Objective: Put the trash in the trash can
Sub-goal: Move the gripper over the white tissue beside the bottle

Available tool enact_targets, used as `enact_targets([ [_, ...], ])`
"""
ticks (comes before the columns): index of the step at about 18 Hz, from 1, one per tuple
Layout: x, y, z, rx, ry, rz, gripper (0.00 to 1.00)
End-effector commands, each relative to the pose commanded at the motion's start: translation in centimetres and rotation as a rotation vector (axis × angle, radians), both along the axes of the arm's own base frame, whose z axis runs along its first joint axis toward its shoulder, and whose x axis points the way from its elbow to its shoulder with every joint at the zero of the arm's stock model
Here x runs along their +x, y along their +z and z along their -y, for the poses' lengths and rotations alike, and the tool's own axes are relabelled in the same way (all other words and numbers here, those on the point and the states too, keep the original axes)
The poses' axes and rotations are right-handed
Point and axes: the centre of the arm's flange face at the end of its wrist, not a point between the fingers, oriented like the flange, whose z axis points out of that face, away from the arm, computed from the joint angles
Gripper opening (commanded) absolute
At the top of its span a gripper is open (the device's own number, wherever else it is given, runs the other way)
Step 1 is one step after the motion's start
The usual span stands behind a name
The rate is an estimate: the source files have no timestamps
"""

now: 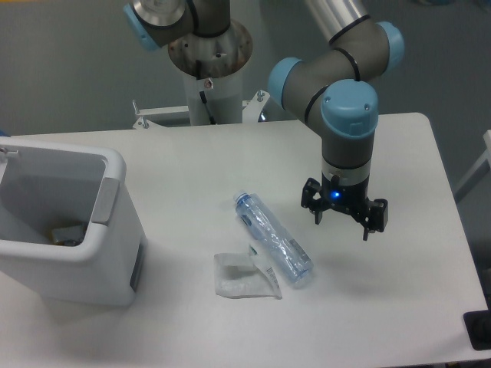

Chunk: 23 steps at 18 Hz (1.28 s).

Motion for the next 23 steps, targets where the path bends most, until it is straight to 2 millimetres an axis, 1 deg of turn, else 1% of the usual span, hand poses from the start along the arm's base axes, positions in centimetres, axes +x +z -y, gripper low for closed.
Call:
enact_targets([
  [6,0.3,-0.3,-0.1,-0.002,0.000,0.004,1.00],
  [7,0.7,-0.4,-0.4,-0.002,-0.010,0.006,1.00],
  [13,4.3,-2.9,-2.3,0.009,-0.061,-0.003,1.00],
  [15,5.3,-3.8,-3.0,0.019,-0.055,-0.004,1.00],
  [17,6.0,-4.2,-3.8,0.019,-0.066,0.001,1.00],
  [20,8.5,-6.4,-6.5,-0.001,-0.124,0.031,1.00],
  [23,9.6,-7.8,-8.0,-0.011,-0.151,0.049,1.00],
])
